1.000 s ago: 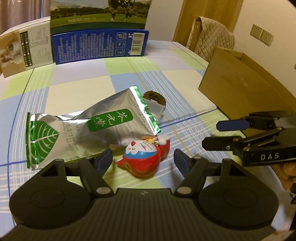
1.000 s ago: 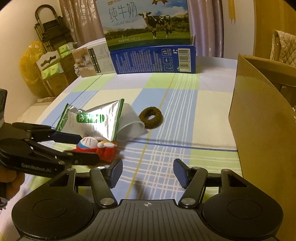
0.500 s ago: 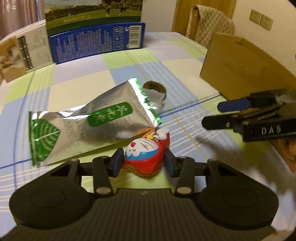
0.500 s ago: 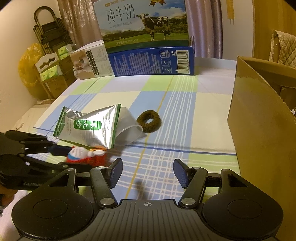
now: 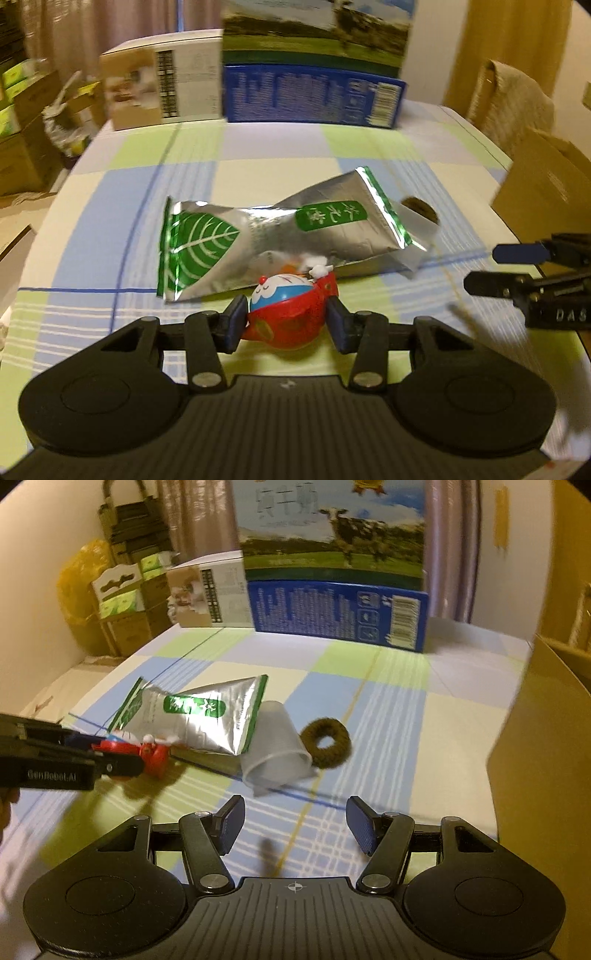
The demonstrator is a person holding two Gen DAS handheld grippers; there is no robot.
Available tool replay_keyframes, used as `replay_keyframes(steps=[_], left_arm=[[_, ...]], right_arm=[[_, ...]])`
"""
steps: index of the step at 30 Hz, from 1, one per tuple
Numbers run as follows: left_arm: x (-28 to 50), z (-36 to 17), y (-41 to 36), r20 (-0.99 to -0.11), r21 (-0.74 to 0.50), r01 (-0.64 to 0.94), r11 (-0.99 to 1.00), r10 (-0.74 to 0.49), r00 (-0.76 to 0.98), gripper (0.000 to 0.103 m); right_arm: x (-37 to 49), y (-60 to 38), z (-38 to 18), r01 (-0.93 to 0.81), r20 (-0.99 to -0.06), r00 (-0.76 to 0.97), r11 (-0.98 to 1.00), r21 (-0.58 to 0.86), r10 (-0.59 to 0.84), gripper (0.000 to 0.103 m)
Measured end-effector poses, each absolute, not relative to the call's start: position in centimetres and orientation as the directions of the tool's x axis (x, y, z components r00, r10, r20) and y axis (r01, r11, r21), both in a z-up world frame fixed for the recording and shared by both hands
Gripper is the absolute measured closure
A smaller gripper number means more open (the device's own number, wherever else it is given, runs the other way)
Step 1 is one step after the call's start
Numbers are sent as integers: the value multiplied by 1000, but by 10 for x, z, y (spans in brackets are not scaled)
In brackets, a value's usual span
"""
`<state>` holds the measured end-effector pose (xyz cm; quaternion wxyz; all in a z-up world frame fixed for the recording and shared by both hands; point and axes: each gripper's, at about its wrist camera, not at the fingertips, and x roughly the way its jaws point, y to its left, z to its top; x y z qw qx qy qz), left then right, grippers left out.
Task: Organize objects
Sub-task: 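Grasp the clear plastic cup with the right tool while the left tool holds the toy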
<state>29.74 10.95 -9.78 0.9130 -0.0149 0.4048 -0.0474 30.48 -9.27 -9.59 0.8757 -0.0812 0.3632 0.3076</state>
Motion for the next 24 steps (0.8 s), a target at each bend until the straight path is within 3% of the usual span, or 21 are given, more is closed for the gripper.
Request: replay_keyframes(steps=[11, 24], left_arm=[[303, -101, 108, -732, -68, 91, 993, -112, 672, 63], [302, -103, 108, -729, -67, 105, 992, -120, 673, 63]], right_arm=[[313, -59, -112, -701, -646, 580, 708, -86, 497, 43], [324, -38, -127, -720, -647, 584, 681, -132, 491, 42]])
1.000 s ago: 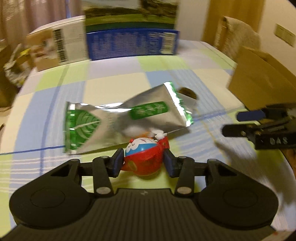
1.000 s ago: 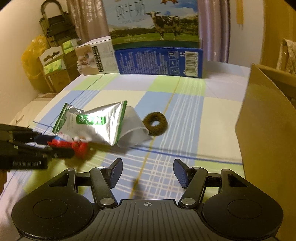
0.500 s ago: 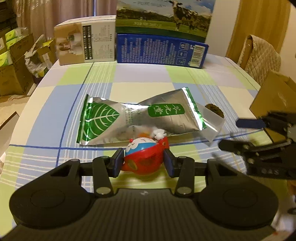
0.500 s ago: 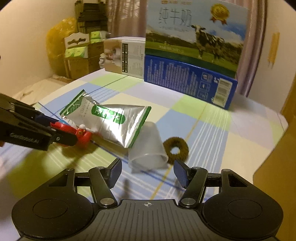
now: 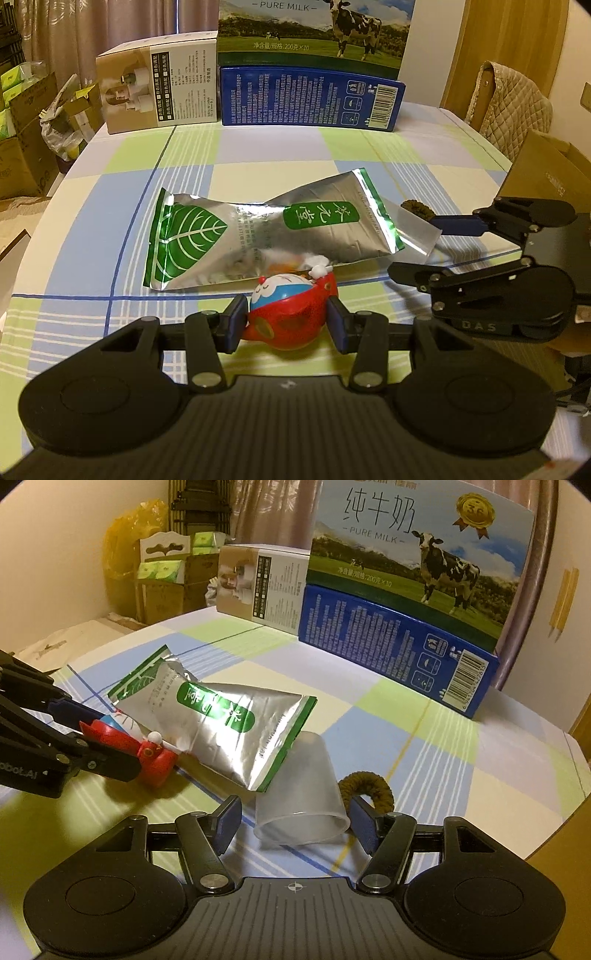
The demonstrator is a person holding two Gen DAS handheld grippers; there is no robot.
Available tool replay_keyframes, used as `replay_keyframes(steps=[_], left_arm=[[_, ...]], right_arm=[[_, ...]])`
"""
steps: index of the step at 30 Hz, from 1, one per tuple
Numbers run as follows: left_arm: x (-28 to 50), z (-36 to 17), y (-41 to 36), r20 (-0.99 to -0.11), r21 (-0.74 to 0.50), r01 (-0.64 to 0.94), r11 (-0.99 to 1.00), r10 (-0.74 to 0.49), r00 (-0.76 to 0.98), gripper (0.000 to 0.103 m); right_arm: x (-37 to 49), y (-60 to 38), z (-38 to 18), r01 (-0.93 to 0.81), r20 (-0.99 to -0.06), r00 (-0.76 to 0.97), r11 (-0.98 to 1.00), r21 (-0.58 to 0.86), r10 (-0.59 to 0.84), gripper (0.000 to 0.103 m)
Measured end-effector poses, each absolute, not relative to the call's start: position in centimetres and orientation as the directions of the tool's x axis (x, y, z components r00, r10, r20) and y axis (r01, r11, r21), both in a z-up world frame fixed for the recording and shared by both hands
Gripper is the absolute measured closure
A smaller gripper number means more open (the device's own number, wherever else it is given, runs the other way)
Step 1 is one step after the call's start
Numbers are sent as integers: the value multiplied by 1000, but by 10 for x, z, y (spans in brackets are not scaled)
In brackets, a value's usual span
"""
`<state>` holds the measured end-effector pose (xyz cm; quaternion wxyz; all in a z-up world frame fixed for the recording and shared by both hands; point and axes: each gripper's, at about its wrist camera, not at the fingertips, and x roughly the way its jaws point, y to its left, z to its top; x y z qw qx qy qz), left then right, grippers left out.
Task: Organize objects
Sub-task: 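Grasp the clear plastic cup with the right tool while the left tool holds the toy, then lift the cup and toy and carry them toward the cardboard box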
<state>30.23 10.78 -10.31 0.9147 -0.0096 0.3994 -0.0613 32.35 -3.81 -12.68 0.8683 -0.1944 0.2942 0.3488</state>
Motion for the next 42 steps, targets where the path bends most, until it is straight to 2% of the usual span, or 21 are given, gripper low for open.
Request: replay_keyframes(steps=[2, 4, 13, 24, 36, 40, 42], left_arm=[[302, -103, 107, -729, -63, 105, 992, -118, 675, 63], [301, -103, 106, -729, -59, 106, 993, -115, 675, 63], [292, -102, 95, -741, -49, 133, 990, -125, 660, 63], [253, -96, 54, -756, -20, 207, 978, -150, 637, 63], [194, -88, 36, -739, -60, 192, 980, -173, 651, 63], [189, -88, 33, -732, -81, 181, 980, -182, 656, 63], [189, -89, 33, -731, -85, 173, 981, -179, 658, 63]], right_arm=[[323, -38, -127, -722, -652, 580, 678, -135, 488, 42], [321, -40, -126, -719, -655, 579, 683, -130, 486, 51], [304, -61, -115, -675, -694, 552, 736, -48, 461, 51], [242, -110, -92, -571, -750, 535, 821, 20, 390, 51], [178, -139, -102, -529, -760, 543, 848, 21, 357, 51], [182, -136, -102, -520, -746, 555, 853, 33, 368, 42], [185, -135, -104, -521, -745, 553, 853, 39, 372, 42]])
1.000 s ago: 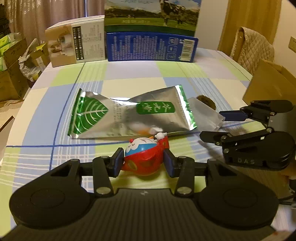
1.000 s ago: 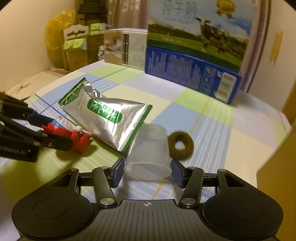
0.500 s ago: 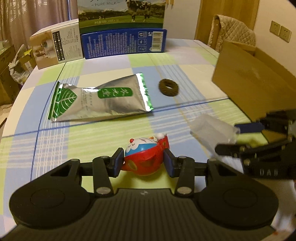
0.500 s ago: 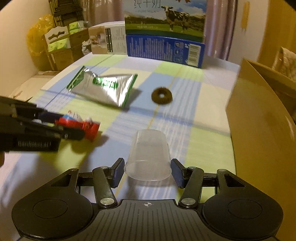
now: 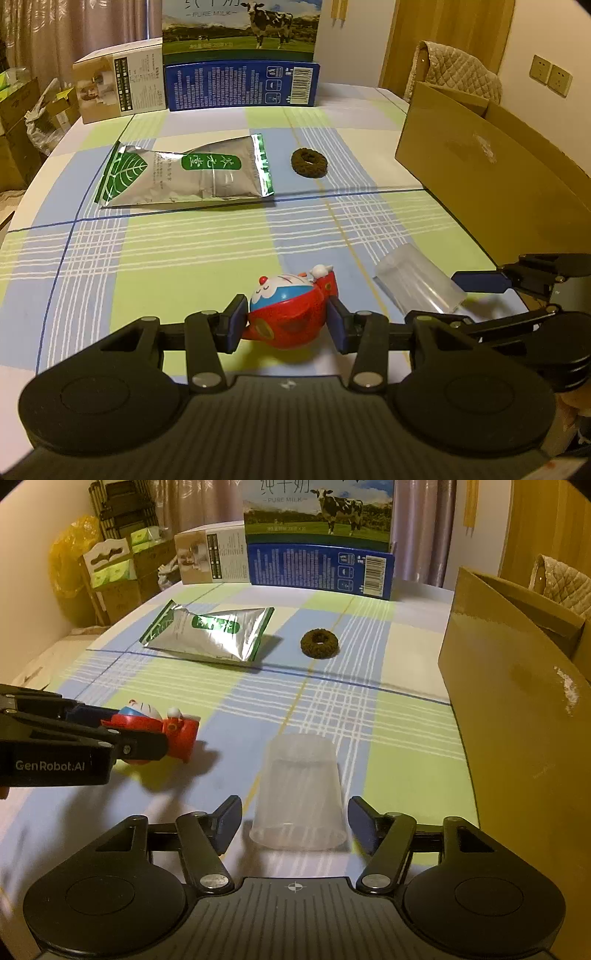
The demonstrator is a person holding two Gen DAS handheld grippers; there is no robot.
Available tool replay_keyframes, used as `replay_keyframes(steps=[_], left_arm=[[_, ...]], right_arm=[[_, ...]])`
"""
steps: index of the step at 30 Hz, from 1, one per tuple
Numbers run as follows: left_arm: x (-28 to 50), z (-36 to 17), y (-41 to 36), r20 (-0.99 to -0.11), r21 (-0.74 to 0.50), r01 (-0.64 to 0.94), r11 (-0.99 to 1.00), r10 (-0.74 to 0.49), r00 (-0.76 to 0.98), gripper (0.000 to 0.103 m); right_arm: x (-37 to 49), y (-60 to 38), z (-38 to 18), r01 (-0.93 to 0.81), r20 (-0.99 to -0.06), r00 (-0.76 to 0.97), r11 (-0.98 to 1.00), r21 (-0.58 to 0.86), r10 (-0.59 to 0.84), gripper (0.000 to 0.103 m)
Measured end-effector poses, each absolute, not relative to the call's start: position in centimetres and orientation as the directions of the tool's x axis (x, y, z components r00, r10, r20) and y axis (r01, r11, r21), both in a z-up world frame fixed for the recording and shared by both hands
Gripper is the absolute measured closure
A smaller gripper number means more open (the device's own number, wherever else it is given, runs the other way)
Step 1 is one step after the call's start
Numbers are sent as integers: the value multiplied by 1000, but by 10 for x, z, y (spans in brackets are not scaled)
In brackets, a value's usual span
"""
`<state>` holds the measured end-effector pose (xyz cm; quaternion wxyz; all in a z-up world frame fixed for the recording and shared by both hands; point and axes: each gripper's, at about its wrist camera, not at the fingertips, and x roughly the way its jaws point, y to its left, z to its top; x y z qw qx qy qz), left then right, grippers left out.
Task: Organize objects
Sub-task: 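Lift the cup and toy and carry them toward the cardboard box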
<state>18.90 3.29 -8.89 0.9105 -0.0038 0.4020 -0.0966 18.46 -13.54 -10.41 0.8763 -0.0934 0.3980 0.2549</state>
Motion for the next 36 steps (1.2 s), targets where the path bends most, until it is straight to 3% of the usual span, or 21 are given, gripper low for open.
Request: replay_keyframes(steps=[11, 16, 36], left_arm=[[195, -90, 33, -729, -105, 154, 982, -181, 660, 63], [195, -90, 32, -728, -107, 151, 983, -181, 661, 63], [183, -76, 31, -723, -103, 100, 990, -143, 676, 63]], right_arm=[[192, -131, -113, -506, -757, 549, 862, 36, 354, 42], [191, -131, -113, -500, -755, 556, 865, 30, 348, 52], [180, -142, -83, -477, -742, 561, 876, 73, 367, 53]])
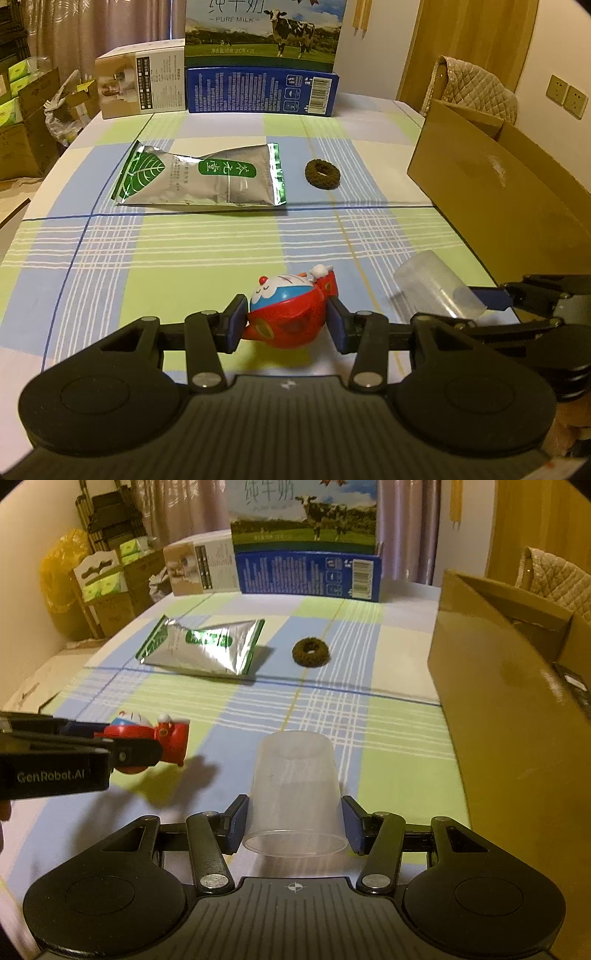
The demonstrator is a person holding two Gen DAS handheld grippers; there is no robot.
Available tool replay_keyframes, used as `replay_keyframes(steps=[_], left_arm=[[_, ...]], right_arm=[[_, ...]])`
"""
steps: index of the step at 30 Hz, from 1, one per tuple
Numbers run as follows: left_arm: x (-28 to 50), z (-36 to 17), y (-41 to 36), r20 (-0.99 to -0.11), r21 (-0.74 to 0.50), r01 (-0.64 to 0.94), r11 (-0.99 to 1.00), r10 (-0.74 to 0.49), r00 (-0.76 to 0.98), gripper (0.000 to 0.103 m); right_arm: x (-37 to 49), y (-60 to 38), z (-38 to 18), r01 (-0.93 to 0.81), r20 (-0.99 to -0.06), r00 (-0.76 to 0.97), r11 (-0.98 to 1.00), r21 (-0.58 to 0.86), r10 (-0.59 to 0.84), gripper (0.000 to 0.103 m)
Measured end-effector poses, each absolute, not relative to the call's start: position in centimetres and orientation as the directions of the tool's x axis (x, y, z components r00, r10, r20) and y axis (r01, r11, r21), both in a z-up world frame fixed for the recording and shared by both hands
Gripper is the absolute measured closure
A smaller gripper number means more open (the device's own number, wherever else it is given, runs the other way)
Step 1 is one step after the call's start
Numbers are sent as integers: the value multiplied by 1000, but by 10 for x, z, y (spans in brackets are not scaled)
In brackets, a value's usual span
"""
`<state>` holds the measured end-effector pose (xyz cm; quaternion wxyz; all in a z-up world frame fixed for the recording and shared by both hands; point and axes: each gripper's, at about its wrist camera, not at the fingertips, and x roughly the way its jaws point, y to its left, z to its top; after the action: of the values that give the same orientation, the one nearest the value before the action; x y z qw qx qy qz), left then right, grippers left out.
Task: Organize objects
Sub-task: 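Lift the cup and toy and carry them toward the cardboard box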
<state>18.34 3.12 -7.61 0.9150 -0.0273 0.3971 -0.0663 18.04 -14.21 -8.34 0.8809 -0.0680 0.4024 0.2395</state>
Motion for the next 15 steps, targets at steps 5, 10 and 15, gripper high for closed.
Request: replay_keyframes(steps=[5, 10, 15], left_arm=[[170, -59, 27, -705, -124, 82, 989, -146, 694, 63], [152, -39, 17, -691, -138, 74, 988, -150, 707, 63], [132, -23, 6, -699, -163, 48, 986, -149, 699, 63]], right_arm=[[168, -154, -63, -455, -731, 579, 887, 77, 361, 53], [151, -167, -43, -429, -723, 594, 899, 87, 353, 53], [130, -182, -23, -414, -719, 597, 904, 104, 356, 53]])
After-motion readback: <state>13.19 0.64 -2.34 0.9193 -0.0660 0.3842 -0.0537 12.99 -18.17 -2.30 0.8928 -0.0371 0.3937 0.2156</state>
